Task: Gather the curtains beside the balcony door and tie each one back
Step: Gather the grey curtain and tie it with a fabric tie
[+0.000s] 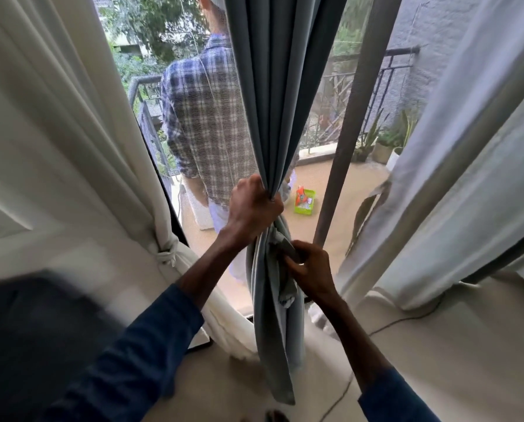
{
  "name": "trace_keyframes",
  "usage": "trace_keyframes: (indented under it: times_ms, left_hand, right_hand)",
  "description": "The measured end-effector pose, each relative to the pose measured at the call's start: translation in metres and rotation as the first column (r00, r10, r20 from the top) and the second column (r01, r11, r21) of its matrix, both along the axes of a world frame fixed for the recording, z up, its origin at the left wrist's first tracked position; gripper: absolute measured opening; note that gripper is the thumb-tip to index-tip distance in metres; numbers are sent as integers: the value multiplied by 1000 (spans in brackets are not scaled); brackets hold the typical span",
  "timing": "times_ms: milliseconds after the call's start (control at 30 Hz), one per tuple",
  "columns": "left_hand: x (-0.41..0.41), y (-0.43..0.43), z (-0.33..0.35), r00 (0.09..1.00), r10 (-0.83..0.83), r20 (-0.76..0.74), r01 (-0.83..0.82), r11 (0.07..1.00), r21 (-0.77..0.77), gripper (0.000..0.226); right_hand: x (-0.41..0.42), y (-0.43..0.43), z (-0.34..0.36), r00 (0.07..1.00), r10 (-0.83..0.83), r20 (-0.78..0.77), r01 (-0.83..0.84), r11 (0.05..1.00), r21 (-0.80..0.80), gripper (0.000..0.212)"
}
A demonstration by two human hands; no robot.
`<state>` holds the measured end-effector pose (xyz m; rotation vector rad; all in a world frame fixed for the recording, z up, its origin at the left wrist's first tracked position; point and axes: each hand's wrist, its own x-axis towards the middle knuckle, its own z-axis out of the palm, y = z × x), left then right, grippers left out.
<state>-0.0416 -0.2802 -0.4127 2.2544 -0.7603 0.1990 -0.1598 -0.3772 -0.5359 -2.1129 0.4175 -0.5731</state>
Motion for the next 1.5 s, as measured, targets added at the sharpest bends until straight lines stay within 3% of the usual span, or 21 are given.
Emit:
trace_keyframes:
  times_ms: [67, 167, 300, 367, 567, 733, 933, 1167, 1267, 1333, 1400, 1500]
  left_hand:
    - [2, 2, 0, 1000, 23, 0, -23, 1000, 2, 36]
    - [3, 2, 3, 1000, 19, 5, -20, 997, 74, 22]
    - [1, 0, 12, 996, 53, 74, -70, 968, 242, 28]
    - [1, 0, 16, 994, 53, 99, -83, 939, 334, 31]
    - [3, 6, 28, 998, 17, 64, -47, 856, 515, 27]
    - [6, 17, 32, 1000, -2, 11, -5, 811, 585, 33]
    - [3, 27, 36, 998, -16, -64, 53, 780, 624, 38]
    - [0, 28, 31, 989, -16, -150, 99, 818, 567, 36]
    - [3, 28, 25, 994, -22, -107, 77, 838, 540, 28]
    - [5, 30, 22, 997, -12, -77, 50, 851, 523, 25]
    - [8, 34, 19, 1000, -19, -23, 28, 860, 509, 16]
    - [17, 41, 14, 997, -55, -59, 75, 899, 431, 21]
  right_hand:
    - [-8, 3, 4, 999, 25, -37, -24, 1000, 11, 43]
    - [-24, 21, 5, 995, 65, -75, -66, 998, -9, 35]
    - [-24, 55, 6, 970, 192, -148, -229, 927, -297, 17]
    - [-15, 69, 11, 966, 224, -132, -259, 883, -391, 18]
    - [9, 91, 23, 976, 213, -47, -217, 918, -331, 21]
    - [13, 118, 23, 957, 283, -61, -283, 872, -400, 8]
    - [18, 140, 25, 954, 292, -70, -289, 830, -477, 14]
    - [12, 138, 29, 974, 223, -46, -224, 902, -368, 8]
    - [6, 130, 29, 984, 174, -29, -176, 975, -134, 15]
    - [0, 117, 26, 966, 257, -38, -254, 965, 72, 27]
    - [-16, 95, 18, 926, 363, -105, -346, 927, 147, 43]
    - [-44, 41, -1, 881, 430, -197, -375, 889, 264, 27]
